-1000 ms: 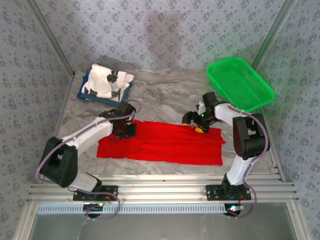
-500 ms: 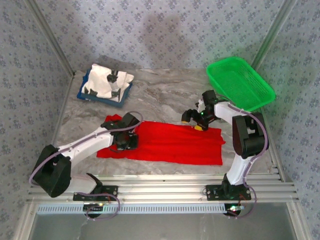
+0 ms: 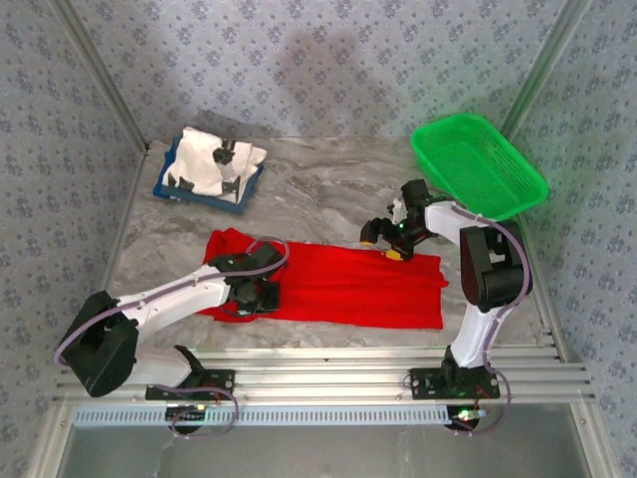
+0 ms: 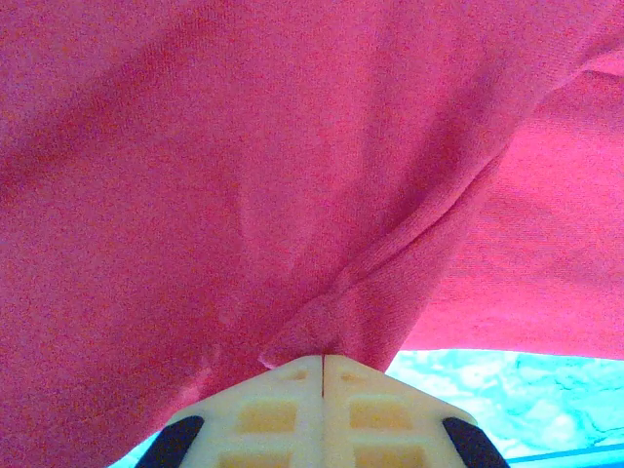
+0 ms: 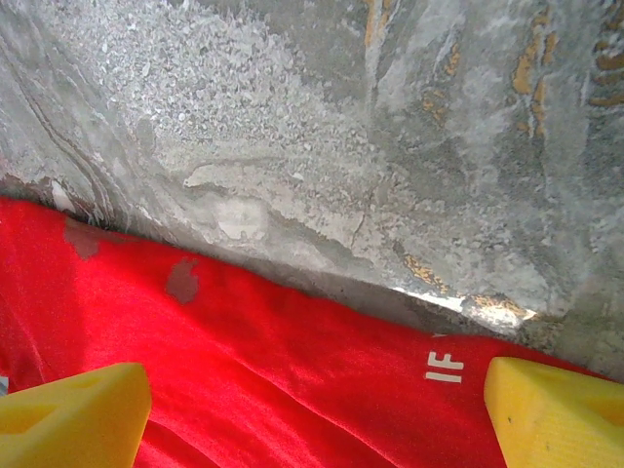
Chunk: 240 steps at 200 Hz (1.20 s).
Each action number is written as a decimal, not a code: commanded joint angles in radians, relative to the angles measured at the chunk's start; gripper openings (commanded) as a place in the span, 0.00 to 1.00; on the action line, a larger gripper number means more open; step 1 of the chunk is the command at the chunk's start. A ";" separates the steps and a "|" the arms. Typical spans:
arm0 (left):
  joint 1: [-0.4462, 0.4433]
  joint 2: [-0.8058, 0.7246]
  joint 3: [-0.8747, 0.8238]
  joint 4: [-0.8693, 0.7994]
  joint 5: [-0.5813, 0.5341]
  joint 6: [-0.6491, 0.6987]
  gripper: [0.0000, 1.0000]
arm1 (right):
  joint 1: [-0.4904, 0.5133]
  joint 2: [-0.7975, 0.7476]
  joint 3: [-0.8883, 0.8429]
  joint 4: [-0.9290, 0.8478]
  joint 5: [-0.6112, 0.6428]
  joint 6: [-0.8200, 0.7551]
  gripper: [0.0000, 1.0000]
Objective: Fold and stack the t-shirts
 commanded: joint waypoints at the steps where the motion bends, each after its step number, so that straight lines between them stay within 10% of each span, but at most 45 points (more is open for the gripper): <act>1: -0.022 -0.019 -0.015 -0.003 -0.012 -0.046 0.00 | -0.005 0.018 0.028 -0.032 -0.023 -0.028 0.91; 67: -0.003 -0.139 0.013 -0.017 -0.060 -0.032 0.73 | -0.006 0.020 0.038 -0.046 -0.036 -0.051 0.91; 133: 0.318 0.030 0.061 -0.124 -0.108 -0.092 0.59 | 0.010 0.054 0.112 -0.341 0.117 -0.160 0.91; 240: 0.406 0.787 0.696 -0.115 -0.182 0.202 0.45 | 0.011 0.029 -0.065 -0.368 0.251 0.015 0.86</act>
